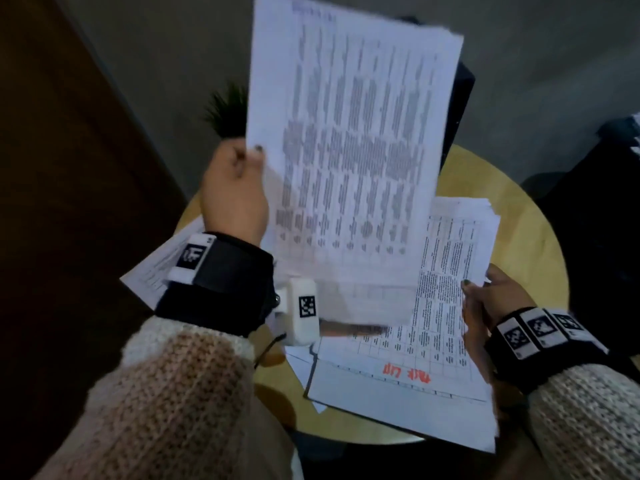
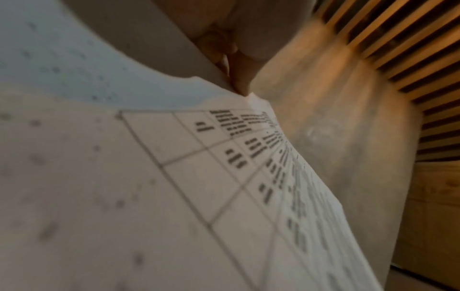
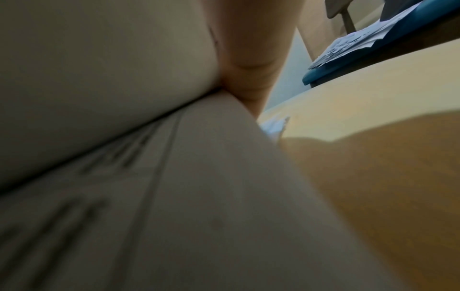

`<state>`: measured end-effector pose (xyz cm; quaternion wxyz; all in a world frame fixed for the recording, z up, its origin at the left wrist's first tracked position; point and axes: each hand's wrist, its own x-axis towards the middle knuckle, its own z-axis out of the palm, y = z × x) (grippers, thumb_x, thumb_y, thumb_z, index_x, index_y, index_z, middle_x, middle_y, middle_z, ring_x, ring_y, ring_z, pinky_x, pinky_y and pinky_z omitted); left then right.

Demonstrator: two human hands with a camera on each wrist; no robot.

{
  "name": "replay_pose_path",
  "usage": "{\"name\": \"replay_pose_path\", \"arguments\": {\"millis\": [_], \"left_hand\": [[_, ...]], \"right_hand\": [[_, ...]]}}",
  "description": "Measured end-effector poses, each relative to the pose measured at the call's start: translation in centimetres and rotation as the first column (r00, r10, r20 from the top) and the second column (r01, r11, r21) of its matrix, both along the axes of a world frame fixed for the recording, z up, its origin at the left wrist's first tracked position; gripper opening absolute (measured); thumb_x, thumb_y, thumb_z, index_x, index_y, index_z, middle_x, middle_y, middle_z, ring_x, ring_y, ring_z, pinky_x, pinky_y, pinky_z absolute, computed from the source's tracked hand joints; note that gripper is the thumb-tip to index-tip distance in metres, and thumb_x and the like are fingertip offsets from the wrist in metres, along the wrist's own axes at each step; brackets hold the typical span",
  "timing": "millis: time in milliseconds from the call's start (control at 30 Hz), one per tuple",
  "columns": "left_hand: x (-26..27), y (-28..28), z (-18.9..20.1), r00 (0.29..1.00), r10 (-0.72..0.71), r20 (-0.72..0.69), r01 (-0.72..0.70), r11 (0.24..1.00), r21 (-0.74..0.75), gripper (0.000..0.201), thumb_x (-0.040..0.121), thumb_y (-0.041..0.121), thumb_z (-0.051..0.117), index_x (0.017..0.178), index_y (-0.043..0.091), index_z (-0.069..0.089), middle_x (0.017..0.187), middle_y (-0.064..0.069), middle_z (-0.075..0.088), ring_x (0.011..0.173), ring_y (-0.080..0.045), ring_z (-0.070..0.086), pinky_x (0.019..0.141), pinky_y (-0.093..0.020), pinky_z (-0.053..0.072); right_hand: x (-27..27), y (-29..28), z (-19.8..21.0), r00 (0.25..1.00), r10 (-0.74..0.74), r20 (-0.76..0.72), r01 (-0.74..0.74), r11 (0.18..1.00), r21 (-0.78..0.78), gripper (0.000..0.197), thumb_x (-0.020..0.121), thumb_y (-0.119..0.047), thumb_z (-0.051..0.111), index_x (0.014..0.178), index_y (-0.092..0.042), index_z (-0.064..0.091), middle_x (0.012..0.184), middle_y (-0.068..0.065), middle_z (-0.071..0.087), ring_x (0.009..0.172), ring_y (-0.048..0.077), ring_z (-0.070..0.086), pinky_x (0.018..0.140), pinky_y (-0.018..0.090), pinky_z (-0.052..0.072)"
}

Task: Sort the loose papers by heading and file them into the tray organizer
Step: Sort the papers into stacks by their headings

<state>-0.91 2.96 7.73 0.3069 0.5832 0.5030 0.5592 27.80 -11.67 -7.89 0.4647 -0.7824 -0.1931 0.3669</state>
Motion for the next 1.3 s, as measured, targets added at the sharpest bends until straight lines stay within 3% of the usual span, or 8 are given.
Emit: {"name": "replay_pose_path", "arguments": {"millis": [200,367,567,767,900,1000,1167,1300], "left_hand": [[1.0,-2.1,-7.6,0.953,-0.181,-0.242,0.081,0.924,-0.373,0.017,0.098,0.025,0.046,0.091,0.013,0.057,0.076,-0.004,0.053,0.077,-0.024,0.048,0.062,-0.028,0.027],[1.6,-2.9,-9.8,0.904,-0.31,-0.296,0.113,0.839,-0.532,0.02,0.1,0.026,0.04,0.106,0.014,0.054,0.097,-0.01,0.06,0.1,-0.036,0.055,0.073,-0.033,0.038],[2.4,-3.2,-11.7,0.879,-0.366,-0.305,0.114,0.783,-0.611,0.013,0.101,0.023,0.037,0.109,0.014,0.044,0.09,-0.013,0.052,0.071,-0.026,0.049,0.062,-0.031,0.032],[3.8,-3.9,-13.1,0.943,-0.329,-0.053,0.214,0.721,-0.659,0.036,0.098,0.015,0.045,0.132,0.018,0.034,0.117,-0.008,0.059,0.091,-0.022,0.055,0.073,-0.025,0.037],[3.7,-3.9,-13.7,0.878,-0.455,-0.147,0.269,0.724,-0.635,0.038,0.1,0.014,0.043,0.137,0.021,0.04,0.135,-0.001,0.053,0.118,-0.022,0.051,0.088,-0.024,0.035],[3.8,-4.2,-14.1,0.894,-0.424,-0.144,0.261,0.756,-0.601,0.03,0.1,0.011,0.041,0.129,0.019,0.041,0.12,-0.001,0.056,0.096,-0.022,0.052,0.073,-0.024,0.037],[3.3,-3.6,-14.8,0.873,-0.468,-0.135,0.289,0.721,-0.629,0.016,0.092,0.008,0.056,0.104,0.016,0.052,0.092,-0.002,0.06,0.081,-0.019,0.058,0.075,-0.028,0.046],[0.1,-0.9,-15.3,0.836,-0.207,-0.508,-0.142,0.812,-0.566,0.025,0.081,0.031,0.068,0.102,0.029,0.057,0.117,-0.006,0.053,0.103,-0.025,0.056,0.096,-0.039,0.046]], "right_hand": [[-0.6,-0.3,0.6,0.983,0.014,-0.185,0.015,0.988,0.155,0.031,0.094,-0.006,0.049,0.094,-0.033,0.064,0.063,0.0,0.057,0.038,0.016,0.043,0.045,0.02,0.034],[-1.1,0.2,0.3,0.985,0.072,-0.156,-0.046,0.985,0.165,0.035,0.097,-0.003,0.043,0.101,-0.032,0.061,0.088,-0.004,0.063,0.069,0.021,0.053,0.051,0.024,0.043],[-1.3,0.5,0.0,0.97,0.098,-0.222,-0.04,0.966,0.256,0.04,0.096,0.002,0.041,0.114,-0.03,0.058,0.077,-0.005,0.068,0.053,0.012,0.064,0.047,0.023,0.048],[-1.3,0.8,-0.6,0.993,-0.016,-0.113,0.035,0.985,0.17,0.031,0.085,-0.022,0.047,0.099,-0.042,0.066,0.072,-0.014,0.065,0.045,-0.001,0.055,0.041,0.014,0.041],[-1.5,0.9,-0.2,0.973,-0.133,-0.189,0.16,0.978,0.135,0.018,0.095,-0.037,0.048,0.088,-0.023,0.057,0.062,-0.008,0.061,0.06,0.012,0.057,0.057,0.023,0.043],[-1.9,1.2,-0.8,0.98,-0.023,-0.197,0.034,0.998,0.052,0.063,0.066,-0.062,0.069,0.112,-0.019,0.058,0.082,-0.009,0.069,0.069,0.013,0.064,0.068,0.028,0.053],[-0.9,1.0,-1.8,0.966,0.23,0.12,-0.189,0.942,-0.277,0.021,0.081,-0.018,0.069,0.081,-0.02,0.047,0.089,0.013,0.06,0.086,0.028,0.061,0.082,0.04,0.05],[-0.7,1.0,-1.3,0.973,0.214,0.088,-0.182,0.943,-0.279,0.024,0.086,-0.004,0.062,0.098,-0.023,0.054,0.099,0.007,0.062,0.09,0.023,0.06,0.086,0.037,0.05]]}}
